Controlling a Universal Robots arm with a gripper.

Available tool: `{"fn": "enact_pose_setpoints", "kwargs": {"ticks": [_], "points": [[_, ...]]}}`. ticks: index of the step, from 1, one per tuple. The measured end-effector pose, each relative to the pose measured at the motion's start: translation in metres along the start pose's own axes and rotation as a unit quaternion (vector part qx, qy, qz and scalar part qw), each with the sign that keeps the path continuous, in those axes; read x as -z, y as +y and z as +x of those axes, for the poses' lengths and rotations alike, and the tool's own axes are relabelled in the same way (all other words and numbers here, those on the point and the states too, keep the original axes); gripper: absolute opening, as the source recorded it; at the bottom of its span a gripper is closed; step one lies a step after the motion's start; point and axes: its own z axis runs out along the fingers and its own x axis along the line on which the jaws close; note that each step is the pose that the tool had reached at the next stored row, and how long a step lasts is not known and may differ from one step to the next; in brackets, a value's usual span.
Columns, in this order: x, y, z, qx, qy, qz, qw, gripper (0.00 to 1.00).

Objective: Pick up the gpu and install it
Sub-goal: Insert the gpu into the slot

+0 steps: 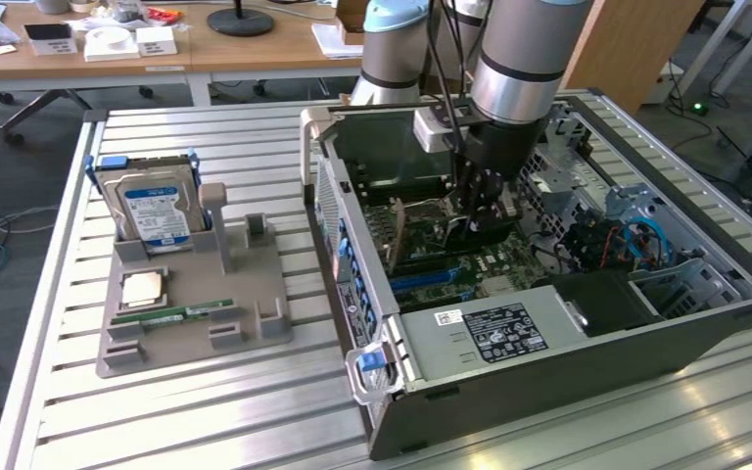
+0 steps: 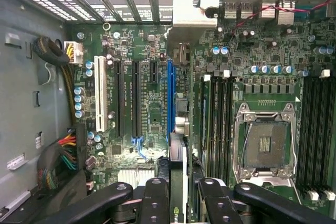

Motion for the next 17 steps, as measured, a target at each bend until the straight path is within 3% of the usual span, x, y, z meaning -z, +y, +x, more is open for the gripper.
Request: {"fn": "enact_pose_setpoints", "kwargs": {"ticks": [17], "points": [[-0.0141, 0.0014, 0.000, 0.000, 0.0000, 0.0000, 1.0000, 0.26]]}}
